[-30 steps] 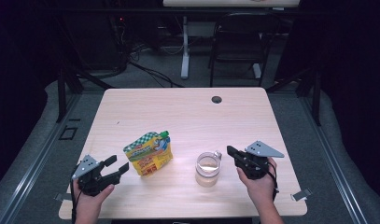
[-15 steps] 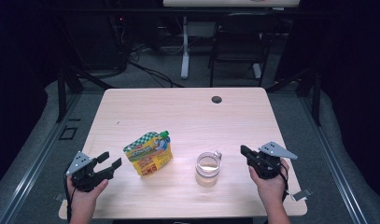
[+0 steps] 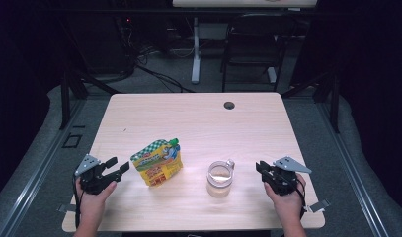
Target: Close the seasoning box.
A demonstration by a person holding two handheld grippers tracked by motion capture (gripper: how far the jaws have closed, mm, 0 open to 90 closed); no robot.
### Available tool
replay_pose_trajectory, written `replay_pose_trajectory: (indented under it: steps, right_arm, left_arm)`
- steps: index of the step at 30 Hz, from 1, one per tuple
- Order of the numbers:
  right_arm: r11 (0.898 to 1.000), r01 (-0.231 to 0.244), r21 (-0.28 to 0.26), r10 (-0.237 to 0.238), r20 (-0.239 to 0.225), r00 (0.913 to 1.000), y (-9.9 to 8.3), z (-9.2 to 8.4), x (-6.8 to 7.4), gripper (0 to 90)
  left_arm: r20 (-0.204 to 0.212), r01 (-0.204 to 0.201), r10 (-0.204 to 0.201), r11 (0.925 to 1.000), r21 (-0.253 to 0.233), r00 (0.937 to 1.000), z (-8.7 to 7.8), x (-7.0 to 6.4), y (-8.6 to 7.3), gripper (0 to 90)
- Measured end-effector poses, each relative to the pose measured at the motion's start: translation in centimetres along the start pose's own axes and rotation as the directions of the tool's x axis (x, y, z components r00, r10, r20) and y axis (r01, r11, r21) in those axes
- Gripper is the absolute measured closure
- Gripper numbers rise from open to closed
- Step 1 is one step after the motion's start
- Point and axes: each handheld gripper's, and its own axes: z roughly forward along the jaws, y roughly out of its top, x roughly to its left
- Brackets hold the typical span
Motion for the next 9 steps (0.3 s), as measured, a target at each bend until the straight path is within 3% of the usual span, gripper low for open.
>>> replay_pose_trajectory:
  steps: [3, 6, 9]
  right_arm:
    - [1.000, -0.014, 0.002, 0.014, 0.006, 0.9999, -0.38, 0.08, -0.05, 64.1]
    - [1.000, 0.009, 0.009, -0.009, 0.040, 0.9991, -0.71, 0.26, -0.14, 52.9]
    - [1.000, 0.022, 0.017, -0.023, 0.060, 0.9980, -0.96, 0.24, -0.35, 48.9]
  left_arm:
    - [-0.007, 0.002, -0.001, 0.9999, 0.013, 1.0000, 0.51, 0.15, 0.00, 39.9]
    - [-0.006, 0.010, -0.009, 0.9997, 0.020, 0.9999, 0.86, 0.25, 0.02, 39.9]
    - [-0.005, 0.022, -0.022, 0.9996, 0.020, 0.9997, 1.10, 0.29, 0.09, 40.1]
